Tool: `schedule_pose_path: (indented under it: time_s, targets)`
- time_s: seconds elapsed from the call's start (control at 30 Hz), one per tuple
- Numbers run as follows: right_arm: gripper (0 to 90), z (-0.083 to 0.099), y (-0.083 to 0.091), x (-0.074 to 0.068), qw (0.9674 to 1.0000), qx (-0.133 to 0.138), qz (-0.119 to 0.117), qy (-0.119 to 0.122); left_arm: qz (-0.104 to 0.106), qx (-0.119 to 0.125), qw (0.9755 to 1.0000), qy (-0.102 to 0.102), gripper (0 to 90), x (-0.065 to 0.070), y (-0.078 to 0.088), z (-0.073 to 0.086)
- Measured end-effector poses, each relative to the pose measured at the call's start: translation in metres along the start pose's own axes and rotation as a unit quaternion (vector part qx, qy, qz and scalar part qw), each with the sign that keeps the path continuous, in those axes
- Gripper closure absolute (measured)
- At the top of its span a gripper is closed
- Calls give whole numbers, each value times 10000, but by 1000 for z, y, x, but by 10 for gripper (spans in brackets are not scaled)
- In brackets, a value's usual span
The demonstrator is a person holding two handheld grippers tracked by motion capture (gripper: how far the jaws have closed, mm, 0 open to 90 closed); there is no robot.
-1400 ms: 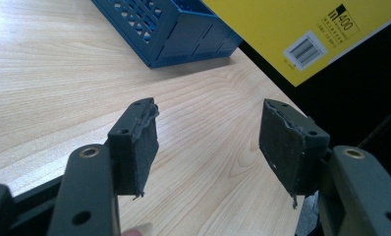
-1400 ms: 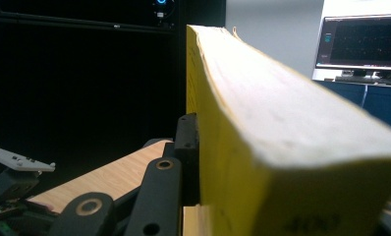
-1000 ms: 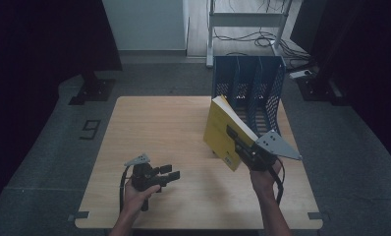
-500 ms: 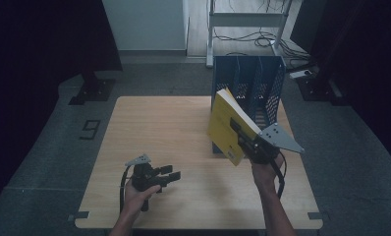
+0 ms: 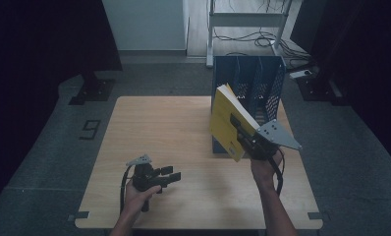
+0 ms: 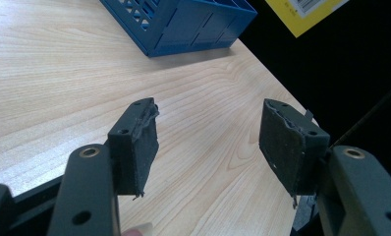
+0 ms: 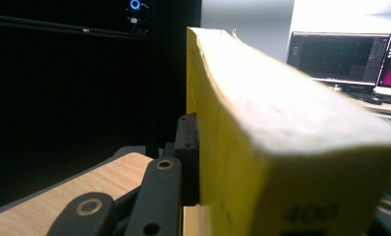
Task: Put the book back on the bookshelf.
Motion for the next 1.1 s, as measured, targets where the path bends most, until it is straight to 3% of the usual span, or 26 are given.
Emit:
schedule_pose_path:
  time_s: [0.53,1.1]
  targets:
    - [746,-9,-15,7,9998,-85,154,46,23,-49,10000,35,393,0,-2,1]
    - [746,2,-27,19,9985,-290,474,33,26,-43,10000,56,393,-2,-1,0]
Point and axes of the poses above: each handheld gripper's, and its own axes: y roughly backward along the jaws, z roughly out of its underside, x roughly to its right, the point moved 3 cm from there along -y, roughly forward along the jaws, and after that the axes turned 11 degrees about y, right-handed, at the moved point
